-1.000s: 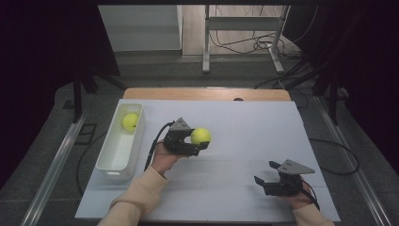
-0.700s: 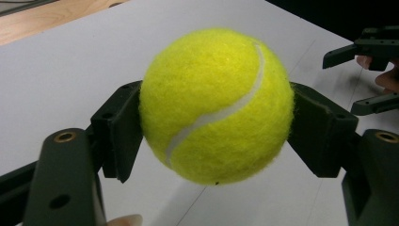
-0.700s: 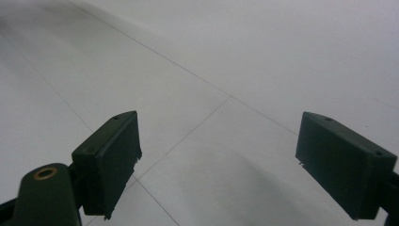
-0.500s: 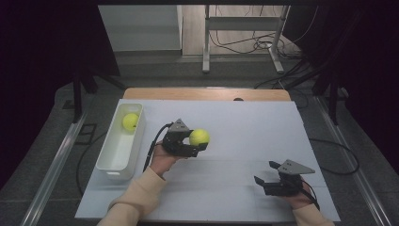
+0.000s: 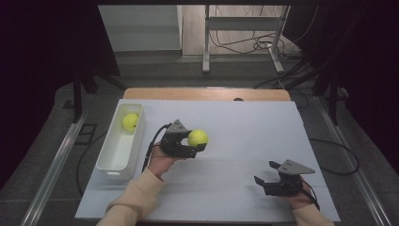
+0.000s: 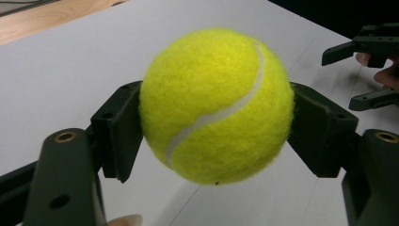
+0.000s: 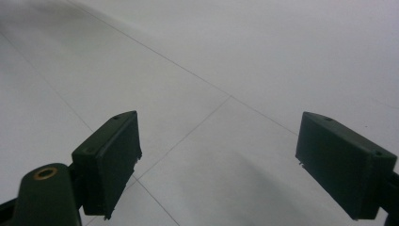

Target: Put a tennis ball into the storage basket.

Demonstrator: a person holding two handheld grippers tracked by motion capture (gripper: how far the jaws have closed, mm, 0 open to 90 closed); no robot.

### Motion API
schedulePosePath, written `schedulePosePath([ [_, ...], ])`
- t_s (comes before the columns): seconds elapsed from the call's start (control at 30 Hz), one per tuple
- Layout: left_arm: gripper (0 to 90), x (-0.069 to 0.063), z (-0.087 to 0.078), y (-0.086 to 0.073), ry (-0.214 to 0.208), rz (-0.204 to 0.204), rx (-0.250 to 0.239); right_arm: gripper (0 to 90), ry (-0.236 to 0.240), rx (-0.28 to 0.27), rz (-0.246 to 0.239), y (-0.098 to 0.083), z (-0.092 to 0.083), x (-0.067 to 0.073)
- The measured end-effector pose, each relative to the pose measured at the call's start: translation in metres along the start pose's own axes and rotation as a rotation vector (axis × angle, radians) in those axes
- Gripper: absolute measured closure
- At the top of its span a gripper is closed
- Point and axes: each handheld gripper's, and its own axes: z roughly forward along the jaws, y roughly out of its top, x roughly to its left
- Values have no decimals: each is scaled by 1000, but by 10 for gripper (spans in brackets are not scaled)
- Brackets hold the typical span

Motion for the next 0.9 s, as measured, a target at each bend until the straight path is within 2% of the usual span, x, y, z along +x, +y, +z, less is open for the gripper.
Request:
schedulePosePath([
  [0.5,268,3,-10,-3,17,-10,-13,147,-1,0,2,0,0,0],
  [0.9,268,13,-28,-6,50,-34,-41,147,-2,-1,0,0,0,0],
])
